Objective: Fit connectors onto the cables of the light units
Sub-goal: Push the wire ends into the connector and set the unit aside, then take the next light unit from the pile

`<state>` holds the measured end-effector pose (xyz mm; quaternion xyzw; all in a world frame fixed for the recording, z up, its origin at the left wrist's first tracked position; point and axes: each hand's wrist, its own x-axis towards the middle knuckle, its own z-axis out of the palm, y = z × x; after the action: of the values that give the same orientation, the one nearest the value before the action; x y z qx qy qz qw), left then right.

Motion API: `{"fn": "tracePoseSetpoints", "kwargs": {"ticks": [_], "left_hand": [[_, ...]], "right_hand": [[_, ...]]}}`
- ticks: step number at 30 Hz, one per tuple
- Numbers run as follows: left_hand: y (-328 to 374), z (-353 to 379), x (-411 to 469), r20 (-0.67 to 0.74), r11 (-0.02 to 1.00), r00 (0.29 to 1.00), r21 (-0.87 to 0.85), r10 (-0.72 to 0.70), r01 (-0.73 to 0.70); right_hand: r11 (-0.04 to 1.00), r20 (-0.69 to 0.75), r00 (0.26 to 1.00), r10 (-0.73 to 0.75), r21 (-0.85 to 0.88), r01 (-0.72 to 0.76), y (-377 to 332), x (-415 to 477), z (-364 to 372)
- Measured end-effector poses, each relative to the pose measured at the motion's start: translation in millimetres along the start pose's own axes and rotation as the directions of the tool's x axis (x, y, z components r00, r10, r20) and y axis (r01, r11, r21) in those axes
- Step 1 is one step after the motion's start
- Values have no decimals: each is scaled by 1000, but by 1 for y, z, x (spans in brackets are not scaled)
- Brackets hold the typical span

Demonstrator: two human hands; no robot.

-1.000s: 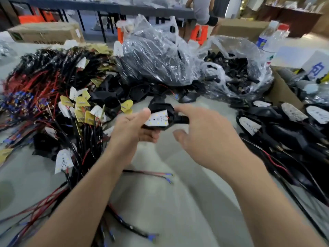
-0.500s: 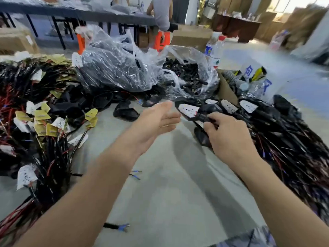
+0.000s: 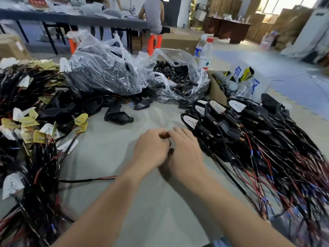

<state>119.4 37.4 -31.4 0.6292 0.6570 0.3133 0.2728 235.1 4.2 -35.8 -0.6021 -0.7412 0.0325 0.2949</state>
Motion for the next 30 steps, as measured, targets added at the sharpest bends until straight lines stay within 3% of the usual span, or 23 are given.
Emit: {"fn": "tracePoseSetpoints", "kwargs": {"ticks": [5, 11, 14, 21, 24, 27, 30], "left_hand": [[-41, -34, 0, -88, 948, 993, 315, 82, -51], [-99, -91, 14, -287, 844, 957, 525, 51, 113], [-126, -126, 20, -429, 825, 903, 510, -2, 244], [-142, -134, 24, -412, 827, 911, 501, -34, 257], [-142, -133, 22, -460, 803, 888, 523, -15, 284], [-138, -129, 21, -523, 727, 850, 558, -68, 401], [-138, -127, 23, -527, 708, 845, 562, -91, 427]], "right_hand": [[996, 168, 985, -27, 91, 12, -28, 23, 39], [994, 202, 979, -42, 111, 19, -56, 53, 91], [991, 200, 979, -35, 132, 8, -67, 69, 106], [997, 185, 982, -28, 78, 14, -78, 104, 124], [977, 134, 990, -41, 212, 12, -75, 102, 118], [919, 130, 991, -11, 393, -42, -73, 87, 109], [967, 55, 998, 27, 252, -40, -72, 72, 102]]}}
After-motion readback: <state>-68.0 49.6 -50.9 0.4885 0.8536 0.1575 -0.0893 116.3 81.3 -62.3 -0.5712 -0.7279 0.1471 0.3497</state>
